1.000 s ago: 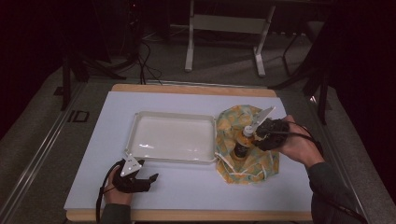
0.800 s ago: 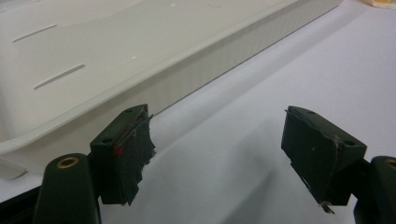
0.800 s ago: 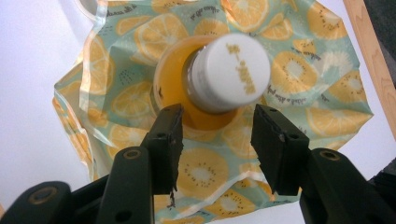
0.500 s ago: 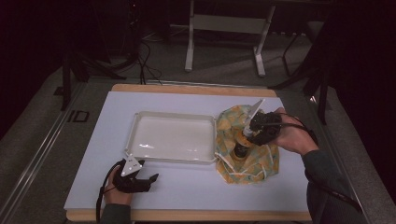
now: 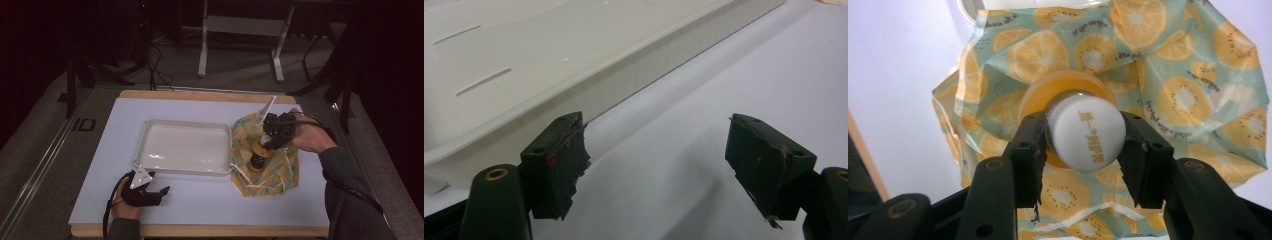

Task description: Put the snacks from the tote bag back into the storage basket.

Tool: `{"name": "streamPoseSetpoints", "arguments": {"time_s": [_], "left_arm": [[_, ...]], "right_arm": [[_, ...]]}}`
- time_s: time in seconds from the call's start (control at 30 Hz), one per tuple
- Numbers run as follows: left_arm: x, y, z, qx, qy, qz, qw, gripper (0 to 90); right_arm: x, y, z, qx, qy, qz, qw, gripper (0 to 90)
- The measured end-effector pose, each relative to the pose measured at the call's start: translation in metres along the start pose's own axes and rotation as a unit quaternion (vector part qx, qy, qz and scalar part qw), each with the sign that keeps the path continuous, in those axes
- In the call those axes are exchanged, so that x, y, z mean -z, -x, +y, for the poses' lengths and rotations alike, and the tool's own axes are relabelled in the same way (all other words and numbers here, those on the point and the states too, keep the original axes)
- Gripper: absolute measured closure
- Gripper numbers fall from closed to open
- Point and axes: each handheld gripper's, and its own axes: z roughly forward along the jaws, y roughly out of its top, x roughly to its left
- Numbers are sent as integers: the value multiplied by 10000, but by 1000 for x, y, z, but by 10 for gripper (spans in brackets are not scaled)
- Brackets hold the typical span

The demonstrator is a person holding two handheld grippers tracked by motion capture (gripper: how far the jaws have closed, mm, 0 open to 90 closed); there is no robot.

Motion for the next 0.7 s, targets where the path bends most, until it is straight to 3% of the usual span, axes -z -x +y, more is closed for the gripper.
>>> {"name": "streamPoseSetpoints", "arguments": {"time_s": [0.2,0.7], "left_arm": [[0,0,0,-14,-19,-2,10000,244],[0,0,0,-23,-9,-16,10000,244]], "right_arm": [[-2,6,8,29,-124,304,9995,566],[-3,11,22,190,-699,433,9964,581]]}}
